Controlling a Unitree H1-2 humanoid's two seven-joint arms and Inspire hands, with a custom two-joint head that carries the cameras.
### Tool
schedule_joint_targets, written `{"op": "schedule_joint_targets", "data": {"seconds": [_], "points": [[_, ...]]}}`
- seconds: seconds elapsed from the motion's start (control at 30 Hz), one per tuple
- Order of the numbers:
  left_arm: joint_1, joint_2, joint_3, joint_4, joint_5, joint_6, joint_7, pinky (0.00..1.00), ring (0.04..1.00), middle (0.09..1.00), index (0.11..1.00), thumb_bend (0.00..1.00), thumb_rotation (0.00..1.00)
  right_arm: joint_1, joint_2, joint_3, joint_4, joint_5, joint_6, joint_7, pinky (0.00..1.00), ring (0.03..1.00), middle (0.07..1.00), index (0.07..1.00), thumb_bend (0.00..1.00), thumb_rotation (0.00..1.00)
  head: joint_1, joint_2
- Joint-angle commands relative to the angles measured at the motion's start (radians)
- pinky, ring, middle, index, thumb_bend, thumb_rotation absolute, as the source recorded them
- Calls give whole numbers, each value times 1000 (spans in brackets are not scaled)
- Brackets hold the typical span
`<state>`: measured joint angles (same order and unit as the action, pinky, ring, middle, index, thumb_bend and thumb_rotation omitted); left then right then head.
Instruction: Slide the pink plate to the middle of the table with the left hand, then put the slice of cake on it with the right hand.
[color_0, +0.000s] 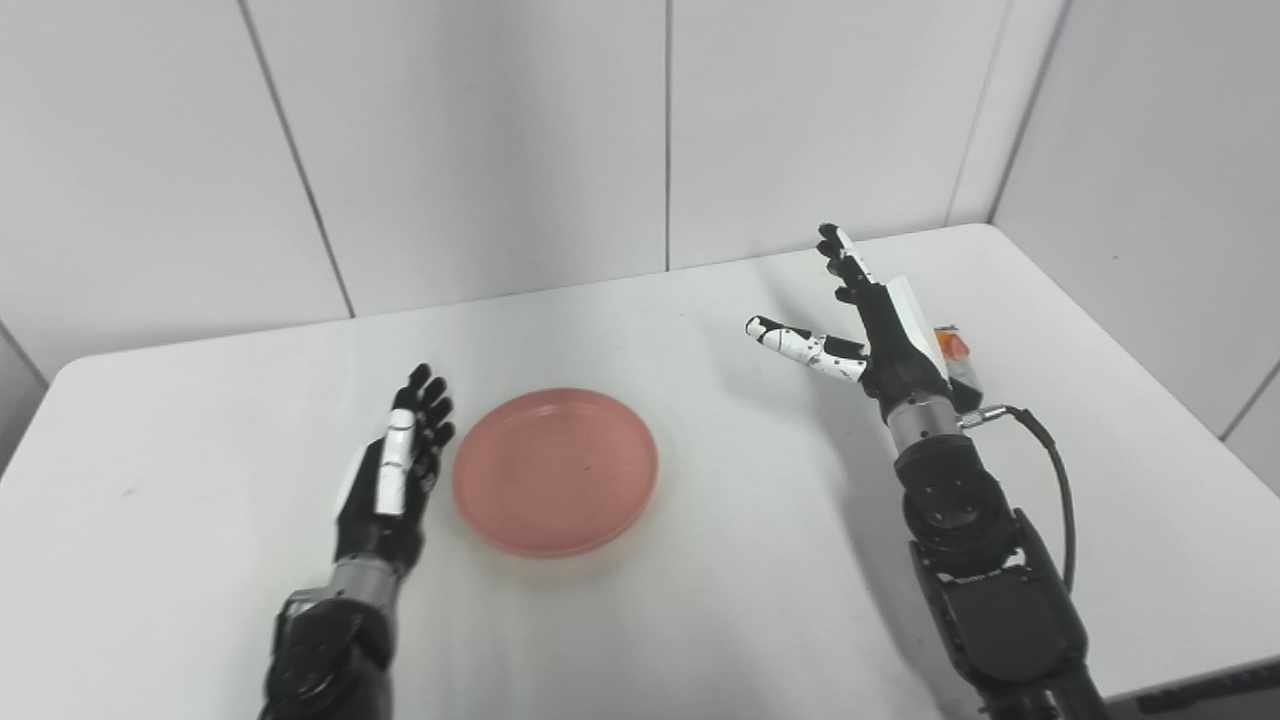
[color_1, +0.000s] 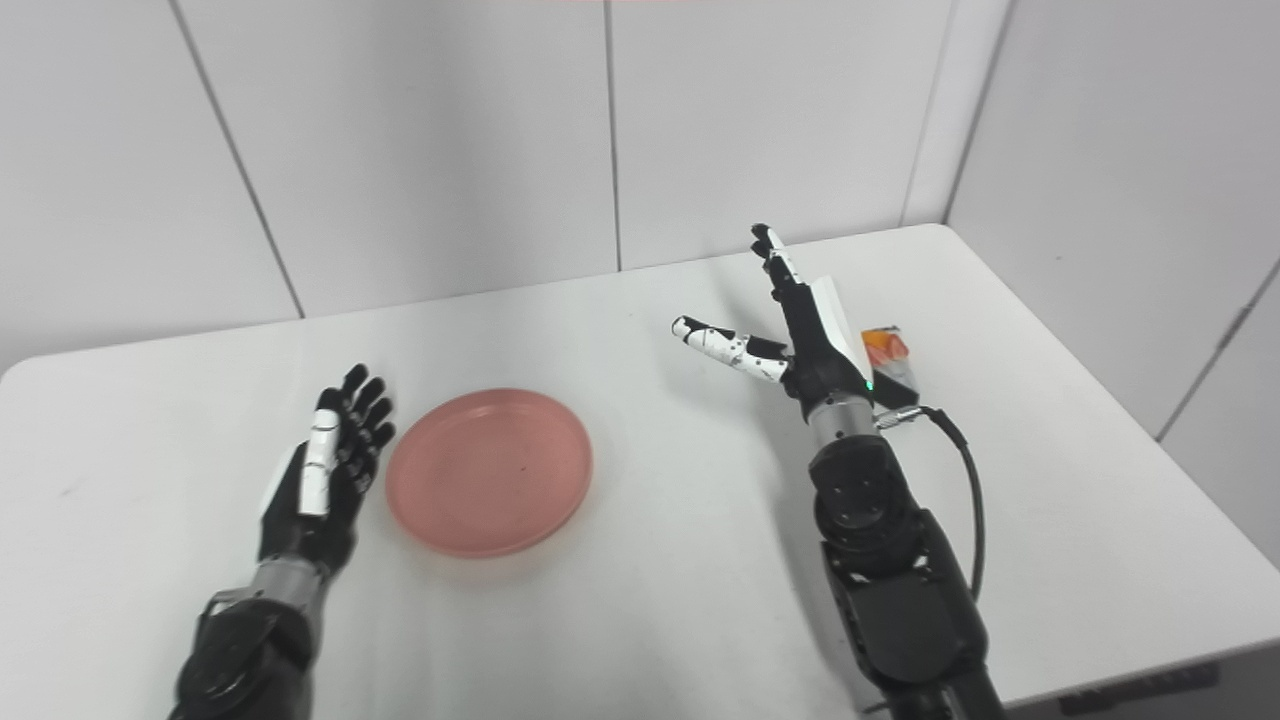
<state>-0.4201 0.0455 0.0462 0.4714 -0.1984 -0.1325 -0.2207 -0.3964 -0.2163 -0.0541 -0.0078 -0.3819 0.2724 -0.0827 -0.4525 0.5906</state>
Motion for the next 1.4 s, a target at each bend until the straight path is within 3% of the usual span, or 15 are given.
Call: {"op": "schedule_joint_targets", "data": {"seconds": [0.0, 0.27, 0.53, 0.77, 0.93, 1.13, 1.37], "points": [[19, 11, 11, 50, -18, -54, -29, 1000, 1000, 1000, 1000, 629, 1000, -55, -12, -13, -16, -27, 10, -40, 852, 905, 924, 936, 644, 414, -17, -3], [-5, 32, 23, 116, -51, -76, -84, 1000, 1000, 1000, 1000, 705, 1000, -81, -45, -2, 17, -154, 101, -91, 819, 901, 931, 934, 676, 432, -92, -22], [-8, 37, 47, 126, -79, -76, -98, 1000, 1000, 1000, 1000, 640, 1000, -91, -49, -22, 55, -165, 91, -152, 815, 898, 926, 925, 687, 369, -113, -25], [-7, 43, 42, 125, -68, -76, -98, 1000, 1000, 1000, 1000, 628, 1000, -90, -75, -16, 67, -212, 121, -177, 809, 906, 931, 926, 697, 315, -114, -25], [4, 35, 39, 87, -68, -52, -88, 1000, 1000, 1000, 1000, 612, 1000, -90, -89, -32, 76, -206, 132, -179, 805, 899, 927, 921, 715, 301, -111, -20], [3, 34, 37, 97, -63, -62, -85, 1000, 1000, 1000, 1000, 622, 1000, -89, -128, -6, 97, -246, 184, -156, 821, 896, 916, 906, 747, 287, -112, -20], [11, 33, 29, 63, -54, -44, -80, 1000, 1000, 1000, 1000, 631, 1000, -87, -147, -3, 128, -258, 196, -123, 933, 923, 929, 909, 743, 256, -108, -17]]}}
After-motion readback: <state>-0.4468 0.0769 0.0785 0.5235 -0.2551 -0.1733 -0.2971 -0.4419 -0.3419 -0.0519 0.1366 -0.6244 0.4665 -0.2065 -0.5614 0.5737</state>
